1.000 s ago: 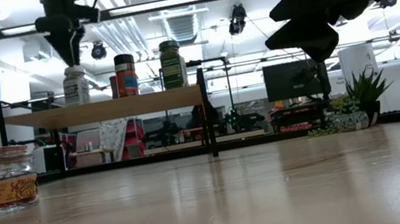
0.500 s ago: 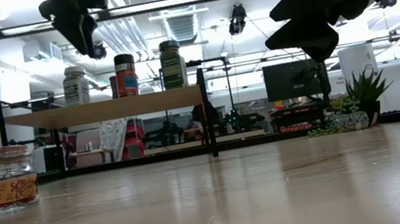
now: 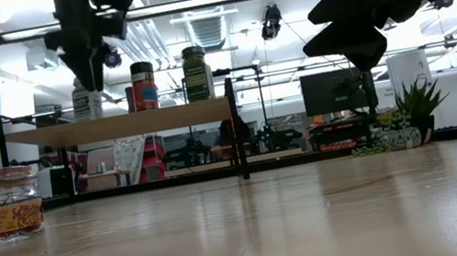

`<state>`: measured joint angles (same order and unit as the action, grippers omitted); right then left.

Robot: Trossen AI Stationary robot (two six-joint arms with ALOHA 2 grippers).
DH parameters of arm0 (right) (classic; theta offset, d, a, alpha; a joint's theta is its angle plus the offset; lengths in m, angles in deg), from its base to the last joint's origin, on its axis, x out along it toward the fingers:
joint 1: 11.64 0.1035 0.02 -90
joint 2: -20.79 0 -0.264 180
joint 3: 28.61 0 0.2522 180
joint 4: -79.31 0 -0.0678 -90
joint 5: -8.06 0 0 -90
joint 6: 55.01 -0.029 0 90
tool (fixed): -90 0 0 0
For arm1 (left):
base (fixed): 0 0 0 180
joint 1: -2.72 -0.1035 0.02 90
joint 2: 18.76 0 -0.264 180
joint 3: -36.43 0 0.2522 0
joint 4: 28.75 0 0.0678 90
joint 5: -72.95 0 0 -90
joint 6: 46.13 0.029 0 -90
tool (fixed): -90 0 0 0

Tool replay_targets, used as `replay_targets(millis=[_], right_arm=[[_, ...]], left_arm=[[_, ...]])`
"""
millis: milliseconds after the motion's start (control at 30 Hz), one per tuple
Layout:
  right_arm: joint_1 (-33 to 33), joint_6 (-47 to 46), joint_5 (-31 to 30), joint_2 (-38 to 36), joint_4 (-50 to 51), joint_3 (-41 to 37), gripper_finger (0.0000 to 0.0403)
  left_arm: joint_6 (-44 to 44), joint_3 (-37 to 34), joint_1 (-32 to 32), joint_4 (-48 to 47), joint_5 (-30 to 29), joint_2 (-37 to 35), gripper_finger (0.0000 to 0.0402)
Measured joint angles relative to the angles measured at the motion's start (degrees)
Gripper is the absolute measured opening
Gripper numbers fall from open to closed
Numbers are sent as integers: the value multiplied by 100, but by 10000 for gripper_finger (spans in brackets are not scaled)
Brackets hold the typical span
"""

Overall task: Shelf spices
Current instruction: Put the white seasoning bottle on the shelf, then put the transparent seasoning bottle on the shelf

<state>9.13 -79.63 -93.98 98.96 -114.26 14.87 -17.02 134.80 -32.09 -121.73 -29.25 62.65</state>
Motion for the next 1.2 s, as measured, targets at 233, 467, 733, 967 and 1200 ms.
replay_targets(millis=[233, 467, 733, 967, 1200], right_arm=[[-1, 0, 0, 0, 2, 0, 181], [0, 0, 0, 0, 2, 2, 181], [-2, -2, 0, 0, 2, 2, 181], [0, 1, 0, 0, 4, 2, 181], [-1, 24, -2, 0, 57, -7, 181]], left_arm=[[70, -324, 0, 315, -432, 2, 226], [70, -411, -4, 358, -504, 2, 226], [-38, -338, 55, 380, 121, 4, 214], [-580, -128, 324, -247, 924, 4, 201], [-1504, -237, 1163, -575, 1863, -76, 187]])
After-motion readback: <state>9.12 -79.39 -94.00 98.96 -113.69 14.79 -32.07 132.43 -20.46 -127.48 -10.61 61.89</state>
